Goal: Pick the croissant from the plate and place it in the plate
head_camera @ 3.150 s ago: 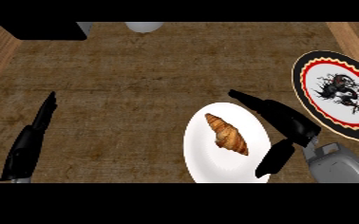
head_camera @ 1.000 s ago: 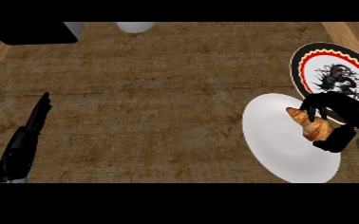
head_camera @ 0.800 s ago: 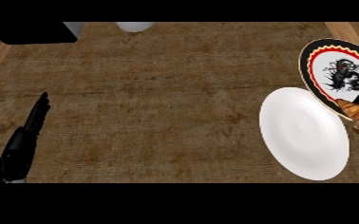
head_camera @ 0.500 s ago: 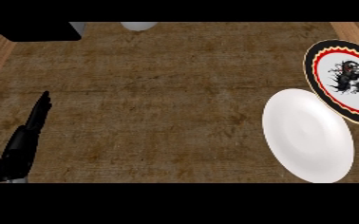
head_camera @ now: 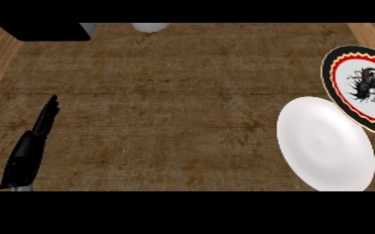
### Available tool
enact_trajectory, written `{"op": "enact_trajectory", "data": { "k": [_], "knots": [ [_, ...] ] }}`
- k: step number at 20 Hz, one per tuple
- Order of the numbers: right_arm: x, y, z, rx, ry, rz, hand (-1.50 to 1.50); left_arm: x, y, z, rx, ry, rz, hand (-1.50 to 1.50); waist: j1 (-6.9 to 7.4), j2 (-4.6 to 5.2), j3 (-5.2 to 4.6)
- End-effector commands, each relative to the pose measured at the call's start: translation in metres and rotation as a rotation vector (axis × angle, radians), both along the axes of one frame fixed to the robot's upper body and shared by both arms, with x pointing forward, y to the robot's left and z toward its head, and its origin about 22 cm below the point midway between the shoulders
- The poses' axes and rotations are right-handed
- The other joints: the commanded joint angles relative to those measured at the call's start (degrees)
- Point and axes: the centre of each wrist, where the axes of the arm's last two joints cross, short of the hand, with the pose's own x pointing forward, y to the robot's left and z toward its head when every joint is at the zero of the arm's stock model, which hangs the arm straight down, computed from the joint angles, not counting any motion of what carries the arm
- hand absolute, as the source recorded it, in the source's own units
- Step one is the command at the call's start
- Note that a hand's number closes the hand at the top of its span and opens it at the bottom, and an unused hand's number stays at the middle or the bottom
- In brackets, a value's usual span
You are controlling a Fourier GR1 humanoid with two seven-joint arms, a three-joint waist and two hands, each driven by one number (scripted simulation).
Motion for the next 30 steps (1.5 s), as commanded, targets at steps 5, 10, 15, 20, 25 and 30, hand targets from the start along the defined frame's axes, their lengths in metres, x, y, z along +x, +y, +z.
{"op": "enact_trajectory", "data": {
  "k": [5,10,15,20,25,30],
  "knots": [
    [-0.012,-0.017,0.030,0.070,-0.081,0.203,1.50,0.005,-0.009,-0.002,0.019,-0.005,-0.032,0.00,2.12,-0.04,-0.42],
    [0.011,-0.005,0.023,0.121,-0.046,0.256,1.50,0.008,-0.005,0.001,0.020,-0.013,-0.031,0.00,3.01,-0.14,-0.55],
    [0.044,0.017,0.001,0.168,-0.012,0.300,1.50,0.016,-0.005,0.009,0.013,-0.003,-0.027,0.00,2.50,-0.37,-0.65],
    [0.077,0.039,0.006,0.163,0.119,0.302,1.50,0.022,-0.003,0.013,0.017,0.008,-0.033,0.00,2.40,-0.33,-0.75],
    [0.105,0.070,-0.029,0.102,0.236,0.339,1.50,-0.001,-0.010,-0.001,0.013,0.002,-0.030,0.00,1.72,-0.68,-0.80],
    [0.123,0.098,-0.076,0.109,0.280,0.365,1.50,0.009,-0.003,0.002,0.003,0.020,-0.035,0.00,1.82,-0.41,-0.74]
  ]
}}
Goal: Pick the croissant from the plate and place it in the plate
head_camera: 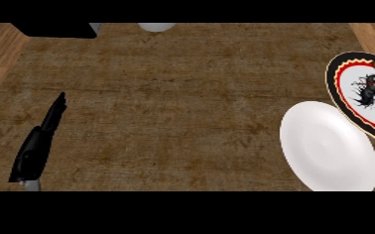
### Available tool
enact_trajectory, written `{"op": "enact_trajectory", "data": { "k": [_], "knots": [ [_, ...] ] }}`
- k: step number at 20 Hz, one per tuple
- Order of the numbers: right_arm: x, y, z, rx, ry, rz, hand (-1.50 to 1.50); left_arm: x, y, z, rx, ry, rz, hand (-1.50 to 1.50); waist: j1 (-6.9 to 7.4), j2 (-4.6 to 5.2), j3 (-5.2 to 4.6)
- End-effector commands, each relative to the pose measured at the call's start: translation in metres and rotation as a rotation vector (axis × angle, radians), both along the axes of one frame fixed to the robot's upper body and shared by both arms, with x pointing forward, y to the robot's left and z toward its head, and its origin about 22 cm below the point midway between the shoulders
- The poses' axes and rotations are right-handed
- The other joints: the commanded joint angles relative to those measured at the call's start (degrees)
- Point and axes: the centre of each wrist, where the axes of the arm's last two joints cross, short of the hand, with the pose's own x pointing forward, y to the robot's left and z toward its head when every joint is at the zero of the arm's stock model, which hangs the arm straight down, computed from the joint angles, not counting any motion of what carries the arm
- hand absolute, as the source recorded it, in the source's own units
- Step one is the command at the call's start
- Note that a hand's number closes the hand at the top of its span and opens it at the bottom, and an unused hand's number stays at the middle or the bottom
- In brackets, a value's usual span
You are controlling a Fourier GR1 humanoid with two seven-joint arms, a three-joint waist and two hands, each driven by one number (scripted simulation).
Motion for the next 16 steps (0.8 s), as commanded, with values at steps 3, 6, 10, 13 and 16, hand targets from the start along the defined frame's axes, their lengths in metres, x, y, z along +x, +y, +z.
{"op": "enact_trajectory", "data": {
  "k": [3,6,10,13,16],
  "knots": [
    [0.019,0.025,-0.024,0.083,0.161,0.115,1.50,0.008,-0.001,0.006,0.003,-0.008,0.013,0.00,-0.21,0.00,0.01],
    [0.018,0.032,-0.049,0.175,0.194,-0.044,-1.50,0.002,0.001,0.006,-0.006,0.007,0.024,0.00,-0.83,-0.30,-0.03],
    [0.028,0.052,-0.067,0.159,0.209,-0.077,-1.50,0.009,0.003,0.022,0.010,-0.011,0.001,0.00,-0.30,-0.03,0.04],
    [0.022,0.037,-0.054,0.239,0.159,-0.054,-1.50,-0.006,0.011,0.002,0.002,0.000,0.009,0.00,-0.31,0.03,0.03],
    [0.019,0.033,-0.054,0.412,0.071,-0.096,-1.50,-0.009,0.001,-0.007,0.008,-0.001,-0.001,0.00,-0.03,0.26,0.10]
  ]
}}
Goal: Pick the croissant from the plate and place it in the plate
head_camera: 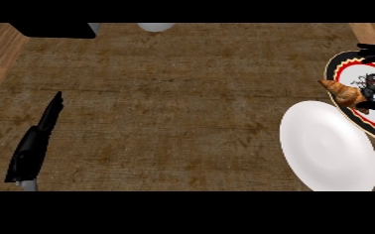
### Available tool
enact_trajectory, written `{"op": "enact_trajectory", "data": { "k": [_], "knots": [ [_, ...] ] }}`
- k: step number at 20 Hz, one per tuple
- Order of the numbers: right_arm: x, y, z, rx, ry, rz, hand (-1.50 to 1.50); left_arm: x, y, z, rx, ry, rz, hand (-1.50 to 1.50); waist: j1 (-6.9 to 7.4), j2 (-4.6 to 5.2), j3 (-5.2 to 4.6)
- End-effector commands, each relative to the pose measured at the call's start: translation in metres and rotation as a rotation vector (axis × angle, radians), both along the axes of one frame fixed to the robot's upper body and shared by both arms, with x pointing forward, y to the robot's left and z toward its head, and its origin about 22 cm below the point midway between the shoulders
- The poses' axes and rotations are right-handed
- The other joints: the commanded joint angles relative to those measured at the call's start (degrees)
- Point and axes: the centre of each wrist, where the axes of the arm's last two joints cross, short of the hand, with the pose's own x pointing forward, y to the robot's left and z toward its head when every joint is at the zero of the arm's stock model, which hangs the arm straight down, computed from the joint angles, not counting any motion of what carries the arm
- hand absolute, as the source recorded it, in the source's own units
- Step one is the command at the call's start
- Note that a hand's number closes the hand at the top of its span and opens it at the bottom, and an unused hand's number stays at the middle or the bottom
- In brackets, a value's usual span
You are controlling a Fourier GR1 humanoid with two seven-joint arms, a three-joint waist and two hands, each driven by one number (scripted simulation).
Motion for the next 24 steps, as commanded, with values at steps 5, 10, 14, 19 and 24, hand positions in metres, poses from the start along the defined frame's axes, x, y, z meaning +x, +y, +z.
{"op": "enact_trajectory", "data": {
  "k": [5,10,14,19,24],
  "knots": [
    [-0.015,-0.034,0.033,0.301,-0.135,-0.201,-1.50,0.002,-0.009,-0.008,-0.003,0.001,0.000,0.00,0.18,0.44,0.07],
    [-0.052,-0.070,0.040,0.455,-0.141,-0.260,-1.50,0.006,0.002,0.005,0.000,-0.019,-0.002,0.00,0.25,0.54,0.23],
    [-0.069,-0.084,0.040,0.543,-0.169,-0.271,-1.50,0.006,-0.007,0.002,-0.015,-0.032,-0.019,0.00,0.60,0.92,0.42],
    [-0.097,-0.108,0.056,0.547,-0.236,-0.258,-1.50,-0.001,-0.004,-0.004,-0.012,-0.018,-0.001,0.00,0.16,1.11,0.73],
    [-0.106,-0.112,0.052,0.505,-0.246,-0.245,-1.50,0.000,-0.003,0.001,-0.007,-0.018,0.012,0.00,0.40,1.21,0.96]
  ]
}}
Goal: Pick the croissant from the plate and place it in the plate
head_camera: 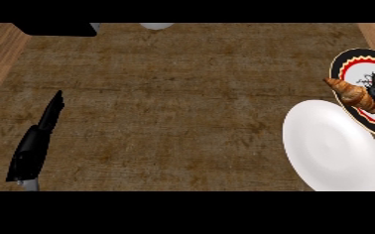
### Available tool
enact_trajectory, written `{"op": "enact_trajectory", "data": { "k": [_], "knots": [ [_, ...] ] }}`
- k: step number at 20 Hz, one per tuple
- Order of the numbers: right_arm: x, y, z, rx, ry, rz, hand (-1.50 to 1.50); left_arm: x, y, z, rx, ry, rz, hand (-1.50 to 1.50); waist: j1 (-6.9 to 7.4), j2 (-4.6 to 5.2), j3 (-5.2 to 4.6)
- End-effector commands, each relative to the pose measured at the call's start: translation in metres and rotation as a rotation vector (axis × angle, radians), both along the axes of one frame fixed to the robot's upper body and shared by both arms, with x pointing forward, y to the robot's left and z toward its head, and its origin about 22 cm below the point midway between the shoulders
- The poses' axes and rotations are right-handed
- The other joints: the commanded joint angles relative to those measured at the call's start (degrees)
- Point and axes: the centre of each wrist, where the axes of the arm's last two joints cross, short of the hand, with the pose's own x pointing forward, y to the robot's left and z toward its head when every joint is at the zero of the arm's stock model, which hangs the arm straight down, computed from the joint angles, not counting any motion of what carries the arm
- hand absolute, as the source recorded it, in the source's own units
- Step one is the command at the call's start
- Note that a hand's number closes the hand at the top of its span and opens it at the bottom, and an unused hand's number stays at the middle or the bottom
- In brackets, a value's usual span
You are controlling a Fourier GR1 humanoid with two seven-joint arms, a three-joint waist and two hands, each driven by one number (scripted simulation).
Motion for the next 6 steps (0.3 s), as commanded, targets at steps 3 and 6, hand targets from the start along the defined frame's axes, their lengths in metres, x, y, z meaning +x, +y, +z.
{"op": "enact_trajectory", "data": {
  "k": [3,6],
  "knots": [
    [-0.0227,-0.0133,-0.0016,0.015,-0.051,0.099,-1.50,-0.0051,0.0003,-0.0063,-0.012,0.003,0.005,0.00,-0.12,0.16,0.10],
    [-0.0252,-0.0160,0.0034,0.015,-0.064,0.078,-1.50,-0.0048,-0.0077,-0.0061,-0.011,0.000,-0.010,0.00,0.11,0.14,0.19]
  ]
}}
